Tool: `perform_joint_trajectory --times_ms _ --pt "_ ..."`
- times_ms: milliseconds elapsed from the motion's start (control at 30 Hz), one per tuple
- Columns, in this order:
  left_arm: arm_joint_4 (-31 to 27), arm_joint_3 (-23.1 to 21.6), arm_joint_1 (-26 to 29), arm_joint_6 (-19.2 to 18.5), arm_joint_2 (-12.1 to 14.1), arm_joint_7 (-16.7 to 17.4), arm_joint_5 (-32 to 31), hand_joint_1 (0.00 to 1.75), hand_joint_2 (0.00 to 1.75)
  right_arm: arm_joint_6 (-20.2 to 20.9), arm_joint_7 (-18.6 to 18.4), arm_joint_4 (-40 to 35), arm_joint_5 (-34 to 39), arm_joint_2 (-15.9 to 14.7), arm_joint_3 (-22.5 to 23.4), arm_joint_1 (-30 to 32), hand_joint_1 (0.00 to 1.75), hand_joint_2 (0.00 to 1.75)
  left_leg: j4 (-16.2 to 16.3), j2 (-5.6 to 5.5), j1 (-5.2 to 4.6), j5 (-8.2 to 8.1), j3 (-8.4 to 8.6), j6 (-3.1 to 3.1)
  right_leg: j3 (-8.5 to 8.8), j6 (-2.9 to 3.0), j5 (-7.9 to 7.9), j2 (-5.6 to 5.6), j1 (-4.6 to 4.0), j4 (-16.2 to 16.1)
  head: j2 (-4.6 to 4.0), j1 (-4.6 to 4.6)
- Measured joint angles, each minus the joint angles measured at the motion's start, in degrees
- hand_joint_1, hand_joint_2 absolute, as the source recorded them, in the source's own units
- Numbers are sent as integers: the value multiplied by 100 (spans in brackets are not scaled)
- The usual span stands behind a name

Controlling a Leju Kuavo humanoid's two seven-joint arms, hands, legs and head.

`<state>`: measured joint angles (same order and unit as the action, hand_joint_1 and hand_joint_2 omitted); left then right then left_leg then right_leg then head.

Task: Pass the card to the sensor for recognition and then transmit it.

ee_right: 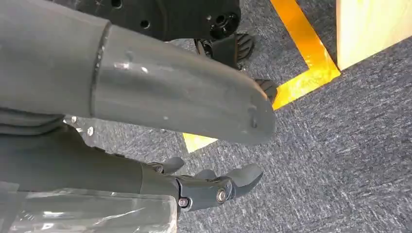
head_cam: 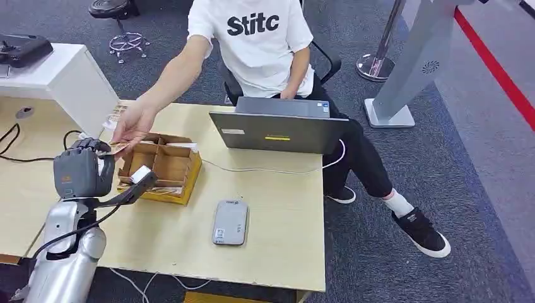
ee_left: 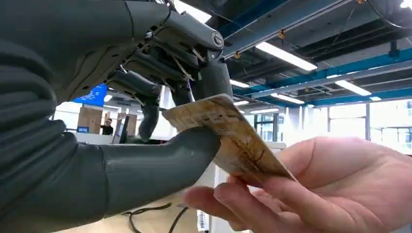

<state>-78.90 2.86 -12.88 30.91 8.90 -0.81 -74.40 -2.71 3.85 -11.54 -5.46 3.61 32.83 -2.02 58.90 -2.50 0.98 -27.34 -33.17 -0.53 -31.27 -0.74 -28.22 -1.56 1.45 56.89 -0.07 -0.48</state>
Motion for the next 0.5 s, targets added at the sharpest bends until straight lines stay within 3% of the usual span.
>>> perform_joint_trajectory --times_ms 300,500 --pt "-13 0 45 328 -72 -232 160 175 175 7 9 0 -114 31 0 -1 0 0 0 0 0 0 0 0 -1 0 0 0 0 0 0 0" --pt "-196 -153 133 575 -351 -623 284 175 175 -11 -2 0 -184 48 0 -5 0 0 1 -2 -1 0 0 0 0 0 0 2 1 -1 0 0"
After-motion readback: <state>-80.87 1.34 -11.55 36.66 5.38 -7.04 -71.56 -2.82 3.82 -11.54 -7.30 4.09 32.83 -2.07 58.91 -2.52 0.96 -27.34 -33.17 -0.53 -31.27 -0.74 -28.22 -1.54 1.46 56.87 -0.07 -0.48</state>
